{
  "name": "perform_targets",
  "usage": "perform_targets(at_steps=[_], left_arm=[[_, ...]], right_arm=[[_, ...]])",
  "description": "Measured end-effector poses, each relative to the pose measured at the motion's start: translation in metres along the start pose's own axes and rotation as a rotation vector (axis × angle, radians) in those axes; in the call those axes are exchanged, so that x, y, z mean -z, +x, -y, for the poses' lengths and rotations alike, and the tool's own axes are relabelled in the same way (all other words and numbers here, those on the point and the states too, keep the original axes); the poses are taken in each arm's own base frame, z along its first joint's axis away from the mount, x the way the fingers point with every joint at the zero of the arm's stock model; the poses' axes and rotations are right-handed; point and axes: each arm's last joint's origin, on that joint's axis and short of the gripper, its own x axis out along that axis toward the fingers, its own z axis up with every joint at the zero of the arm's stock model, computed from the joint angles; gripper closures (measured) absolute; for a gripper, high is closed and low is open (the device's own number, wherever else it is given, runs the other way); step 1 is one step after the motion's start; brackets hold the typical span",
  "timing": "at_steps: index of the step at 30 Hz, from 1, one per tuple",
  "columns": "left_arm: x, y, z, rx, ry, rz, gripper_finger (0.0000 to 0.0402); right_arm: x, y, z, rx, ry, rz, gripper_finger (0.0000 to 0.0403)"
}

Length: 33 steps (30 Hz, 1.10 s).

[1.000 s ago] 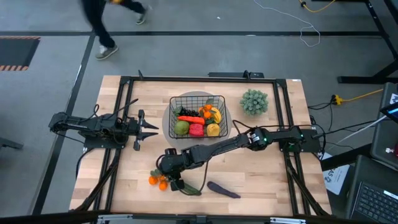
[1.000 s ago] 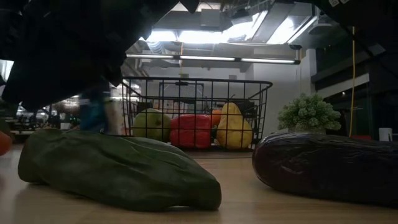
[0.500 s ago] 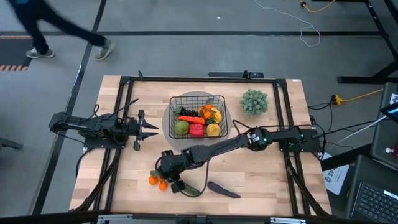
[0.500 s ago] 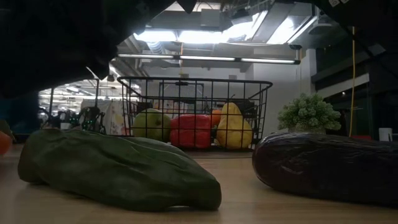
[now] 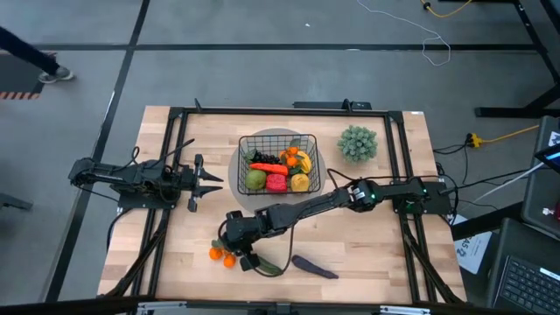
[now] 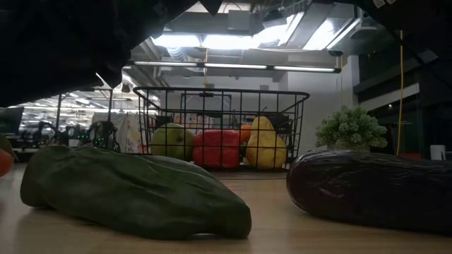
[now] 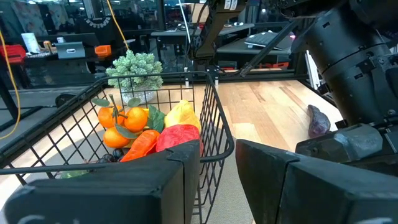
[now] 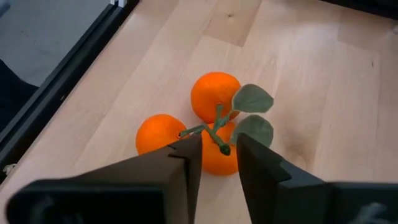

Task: Build produce basket
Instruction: Put the tangerine into the black wire basket

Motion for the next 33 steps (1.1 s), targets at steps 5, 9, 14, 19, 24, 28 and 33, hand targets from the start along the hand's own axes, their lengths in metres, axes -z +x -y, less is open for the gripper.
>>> perform_targets(at_steps=[5,9,14,19,24,28,33], left_arm=[[0.0,0.0,0.0,0.0,0.0,0.0,0.0308],[0.0,0.0,0.0,0.0,0.0,0.0,0.0308],[0.0,0.0,0.0,0.0,0.0,0.0,0.0308],[0.0,0.0,0.0,0.0,0.0,0.0,0.0308],[0.0,0.0,0.0,0.0,0.0,0.0,0.0308],[0.0,0.0,0.0,0.0,0.0,-0.001,0.0308],[0.0,0.0,0.0,0.0,0.0,0.0,0.0308]], right_arm=[[0.0,0.0,0.0,0.0,-0.015,0.0,0.034],[-0.001,0.0,0.0,0.002,-0.06,0.015,0.0378],[-0.004,0.0,0.0,0.008,-0.119,0.045,0.0399],[-0.01,-0.007,0.005,0.029,-0.148,0.051,0.0401],[-0.015,-0.018,0.013,0.042,-0.142,0.045,0.0402],[-0.028,-0.038,0.013,0.048,-0.147,0.075,0.0402],[-0.046,-0.071,0.01,0.056,-0.199,0.111,0.0403]])
